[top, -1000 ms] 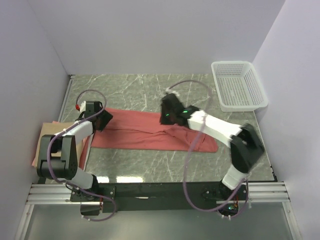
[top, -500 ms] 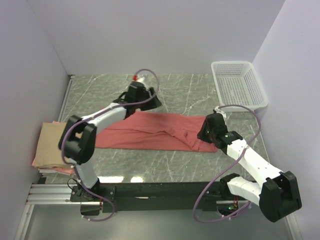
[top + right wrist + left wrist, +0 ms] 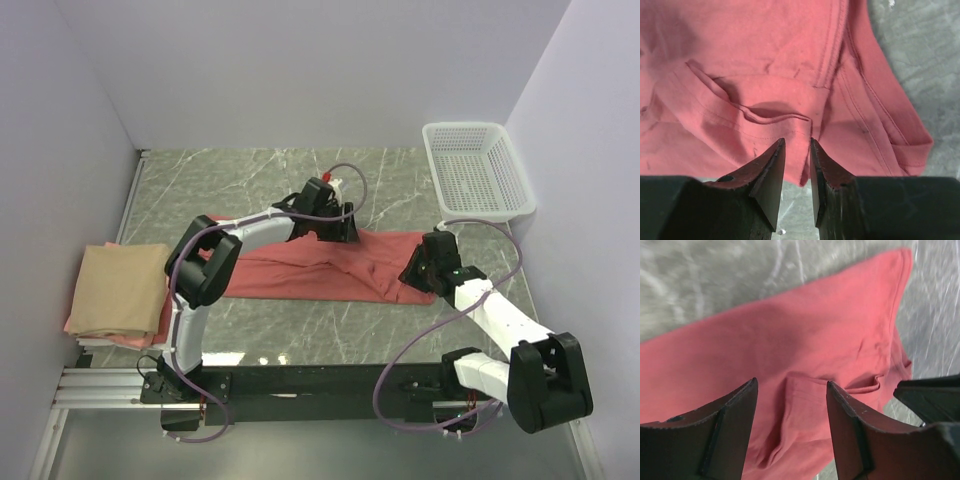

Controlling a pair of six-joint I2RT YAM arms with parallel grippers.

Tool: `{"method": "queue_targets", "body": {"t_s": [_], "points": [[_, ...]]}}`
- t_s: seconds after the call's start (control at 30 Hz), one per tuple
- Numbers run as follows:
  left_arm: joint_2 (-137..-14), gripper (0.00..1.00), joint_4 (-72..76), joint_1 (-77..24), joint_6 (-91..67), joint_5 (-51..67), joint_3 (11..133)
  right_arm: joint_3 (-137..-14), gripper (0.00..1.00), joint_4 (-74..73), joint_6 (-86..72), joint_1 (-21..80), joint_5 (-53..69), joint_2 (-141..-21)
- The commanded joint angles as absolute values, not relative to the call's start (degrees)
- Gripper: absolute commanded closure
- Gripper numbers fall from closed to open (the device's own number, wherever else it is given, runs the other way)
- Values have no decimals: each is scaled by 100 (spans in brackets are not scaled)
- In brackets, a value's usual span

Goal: Fold and stack the t-shirts
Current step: Fold the tshirt

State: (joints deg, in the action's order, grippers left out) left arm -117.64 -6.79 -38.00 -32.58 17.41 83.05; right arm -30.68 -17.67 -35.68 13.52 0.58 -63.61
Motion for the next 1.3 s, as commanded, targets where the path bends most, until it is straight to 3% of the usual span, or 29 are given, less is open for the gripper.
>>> {"method": "queue_targets", "body": {"t_s": [0.0, 0.7, 0.93, 1.27], "points": [[-11953, 38, -703, -3928, -3068, 2048, 8657, -3111, 66, -1389, -3454, 1257, 272, -6451], [-12059, 44, -475, -4166, -3120, 2619, 8376, -3199, 66, -1309, -3340, 1169, 370, -6601], [-11980, 53, -483, -4166, -3129, 2654, 8306, -3261, 54, -1362, -3243, 1292, 334, -6548], [-11707, 72, -352, -4166, -3182, 2496, 8007, -3463, 53, -1354, -3296, 1608, 53, -6882]]}}
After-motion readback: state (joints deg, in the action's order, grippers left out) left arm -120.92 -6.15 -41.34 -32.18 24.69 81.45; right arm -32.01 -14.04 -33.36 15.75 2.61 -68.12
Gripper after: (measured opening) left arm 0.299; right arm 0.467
